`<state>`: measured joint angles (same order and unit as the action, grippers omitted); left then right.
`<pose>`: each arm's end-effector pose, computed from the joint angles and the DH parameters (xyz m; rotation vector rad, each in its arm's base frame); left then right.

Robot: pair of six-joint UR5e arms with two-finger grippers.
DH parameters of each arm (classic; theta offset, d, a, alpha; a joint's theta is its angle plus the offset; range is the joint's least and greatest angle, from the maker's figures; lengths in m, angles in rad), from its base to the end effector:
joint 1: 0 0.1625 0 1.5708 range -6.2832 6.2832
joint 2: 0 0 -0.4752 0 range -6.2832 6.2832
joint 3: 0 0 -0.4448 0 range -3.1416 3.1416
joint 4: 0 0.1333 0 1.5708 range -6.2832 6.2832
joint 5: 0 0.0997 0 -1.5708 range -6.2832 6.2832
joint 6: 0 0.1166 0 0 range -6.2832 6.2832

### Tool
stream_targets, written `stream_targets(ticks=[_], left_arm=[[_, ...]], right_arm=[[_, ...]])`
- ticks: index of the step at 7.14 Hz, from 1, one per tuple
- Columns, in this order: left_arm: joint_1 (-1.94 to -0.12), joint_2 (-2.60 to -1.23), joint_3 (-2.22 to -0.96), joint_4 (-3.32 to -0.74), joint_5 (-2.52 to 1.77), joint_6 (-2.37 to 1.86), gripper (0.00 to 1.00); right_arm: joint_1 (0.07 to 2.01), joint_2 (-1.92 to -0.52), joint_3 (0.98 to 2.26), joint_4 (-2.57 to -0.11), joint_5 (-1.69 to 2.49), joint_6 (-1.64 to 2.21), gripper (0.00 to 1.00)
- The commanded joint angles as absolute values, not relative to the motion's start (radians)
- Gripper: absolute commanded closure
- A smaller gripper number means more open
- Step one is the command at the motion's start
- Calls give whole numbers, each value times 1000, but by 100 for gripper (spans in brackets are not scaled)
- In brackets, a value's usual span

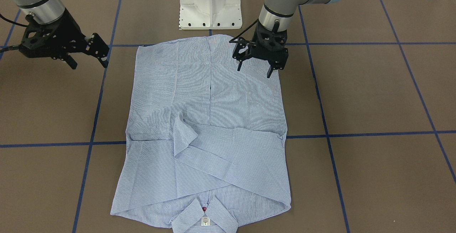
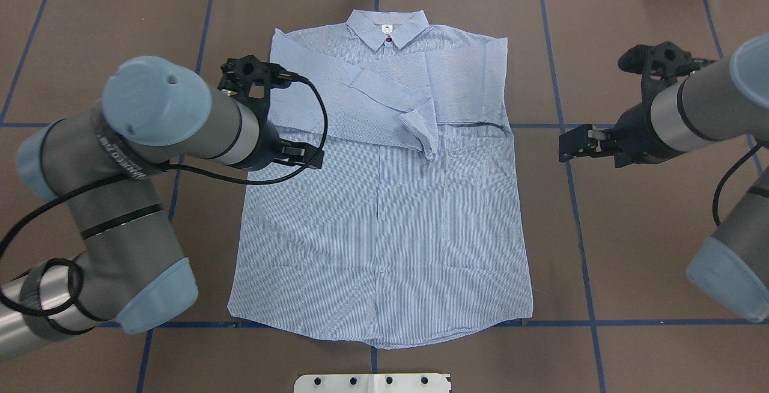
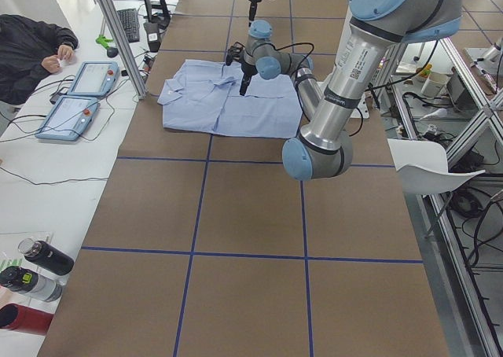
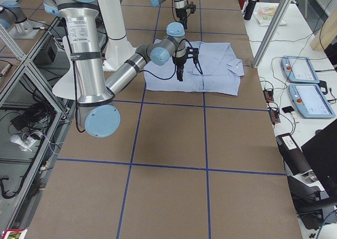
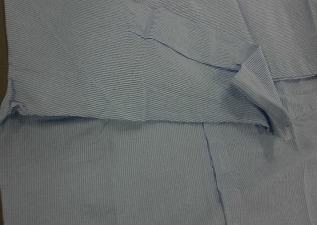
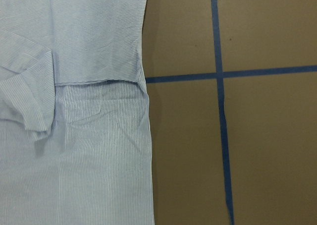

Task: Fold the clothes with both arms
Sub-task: 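Release the sleeve and move both grippers to the shirt's side edges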

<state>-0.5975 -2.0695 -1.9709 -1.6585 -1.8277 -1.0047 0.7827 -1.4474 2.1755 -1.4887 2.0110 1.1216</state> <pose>0.4817 -0.4532 0.2108 0.3420 0.9487 0.0980 -0.3208 -0.4370 0.3386 0.1209 -0.8899 0.1325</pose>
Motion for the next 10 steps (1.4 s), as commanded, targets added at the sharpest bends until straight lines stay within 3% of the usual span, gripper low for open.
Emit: stream_targets(ticks=[1, 5, 8, 10], left_arm=[[-606, -1916, -2095, -1663, -1838, -938, 0], [-607, -1624, -2201, -1877, -1859, -945, 0], [-607, -1537, -2238, -1902, -1887, -995, 0], [-586, -1403, -2226, -2157, -1885, -1116, 0]], right_arm=[[607, -1511, 2229, -1425, 1842, 1288, 0], [456, -1598, 2322, -1425, 1718, 1381, 0], [373, -1601, 2324, -1425, 1646, 1449, 0], [353, -1603, 2330, -1425, 1629, 1471, 0]])
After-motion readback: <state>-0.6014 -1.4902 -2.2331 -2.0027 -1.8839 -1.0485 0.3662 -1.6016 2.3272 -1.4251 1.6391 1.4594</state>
